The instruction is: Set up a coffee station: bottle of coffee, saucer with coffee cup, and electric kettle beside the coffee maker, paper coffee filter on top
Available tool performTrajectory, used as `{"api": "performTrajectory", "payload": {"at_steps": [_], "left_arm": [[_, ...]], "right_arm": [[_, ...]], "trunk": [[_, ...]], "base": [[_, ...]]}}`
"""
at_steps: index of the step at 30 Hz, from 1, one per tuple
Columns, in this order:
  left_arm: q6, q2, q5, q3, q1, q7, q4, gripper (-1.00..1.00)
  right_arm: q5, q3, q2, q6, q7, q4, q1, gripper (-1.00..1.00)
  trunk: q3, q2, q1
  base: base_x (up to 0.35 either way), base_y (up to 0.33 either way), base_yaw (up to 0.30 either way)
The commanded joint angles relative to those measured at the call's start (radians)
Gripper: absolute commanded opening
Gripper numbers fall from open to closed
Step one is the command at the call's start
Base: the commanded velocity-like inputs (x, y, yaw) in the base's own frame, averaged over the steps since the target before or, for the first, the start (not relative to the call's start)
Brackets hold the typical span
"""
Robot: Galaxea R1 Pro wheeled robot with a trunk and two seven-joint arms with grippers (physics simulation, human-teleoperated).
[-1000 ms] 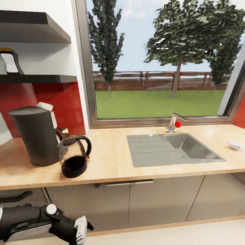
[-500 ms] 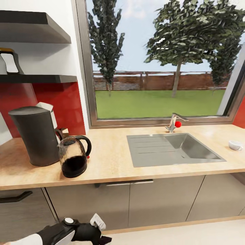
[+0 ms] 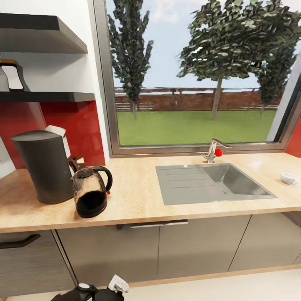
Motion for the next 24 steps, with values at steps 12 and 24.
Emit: {"api": "performTrajectory", "payload": {"at_steps": [12,24], "left_arm": [[0.008,0.000,0.010,-0.005,0.002,-0.001,-0.001,1.00],[0.008,0.008,0.010,0.003,0.008,-0.007,0.048,1.00]], "right_arm": [[0.005,-0.003,-0.001,-0.003,-0.001,-0.002,-0.001,1.00],[0.003,-0.003,-0.002,-0.003,-0.001,-0.003,-0.001,1.00]], "trunk": [[-0.001,-0.001,0.000],[-0.001,-0.001,0.000]], "base": [[-0.081,0.000,0.000],[-0.078,0.000,0.000]]}}
